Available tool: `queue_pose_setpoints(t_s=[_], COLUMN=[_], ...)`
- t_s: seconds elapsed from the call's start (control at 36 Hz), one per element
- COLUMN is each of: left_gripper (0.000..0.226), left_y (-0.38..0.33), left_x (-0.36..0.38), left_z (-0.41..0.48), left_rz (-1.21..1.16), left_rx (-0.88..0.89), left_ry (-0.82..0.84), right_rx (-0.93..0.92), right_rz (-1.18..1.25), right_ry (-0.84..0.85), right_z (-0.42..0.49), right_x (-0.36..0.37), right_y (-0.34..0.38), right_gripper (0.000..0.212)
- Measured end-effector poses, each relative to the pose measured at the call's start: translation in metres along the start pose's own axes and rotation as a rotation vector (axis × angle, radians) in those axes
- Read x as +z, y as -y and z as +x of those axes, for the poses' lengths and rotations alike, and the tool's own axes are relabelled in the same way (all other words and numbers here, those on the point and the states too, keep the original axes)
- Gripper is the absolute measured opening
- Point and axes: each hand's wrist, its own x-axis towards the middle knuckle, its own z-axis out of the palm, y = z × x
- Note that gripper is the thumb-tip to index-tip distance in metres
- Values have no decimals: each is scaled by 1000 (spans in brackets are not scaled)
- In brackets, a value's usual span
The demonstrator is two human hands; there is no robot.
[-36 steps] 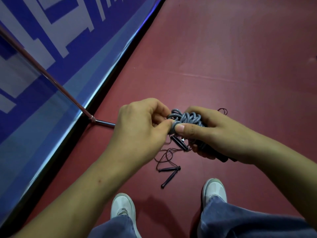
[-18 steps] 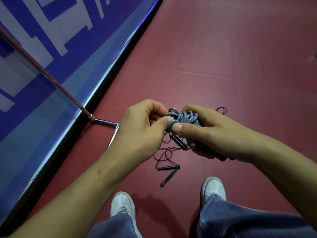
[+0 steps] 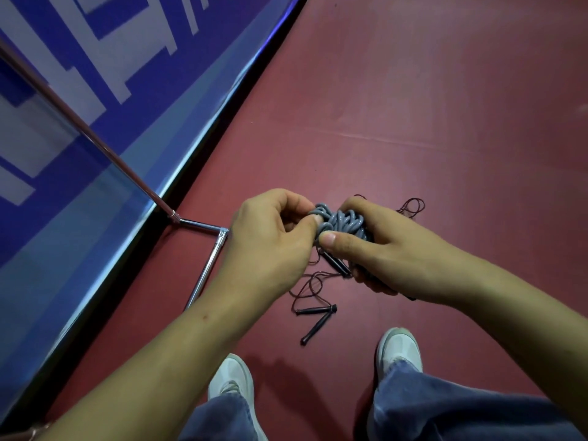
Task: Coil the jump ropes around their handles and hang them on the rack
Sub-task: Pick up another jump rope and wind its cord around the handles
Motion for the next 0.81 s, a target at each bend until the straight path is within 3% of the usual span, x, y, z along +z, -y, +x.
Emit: queue_pose_setpoints(t_s=[0.39,0.58,0.67,0.81], left_gripper=[17,7,7,2], left_y=[4,-2,-3,-5], left_x=[8,7,6,-10], left_z=[3,3,3,9], left_rz=[45,-103,-305,-414], left_rx=[-52,-59,-116,-98], left_ry=[-36,-139,-47,162], right_rx=[18,51,63,53], right_rz=[-76,179,271,262], right_ry=[-16,19,52,80], right_z=[1,2,0,0], right_x=[3,6,6,0], right_y=[-3,5,6,6], right_gripper=[29,30,32,35])
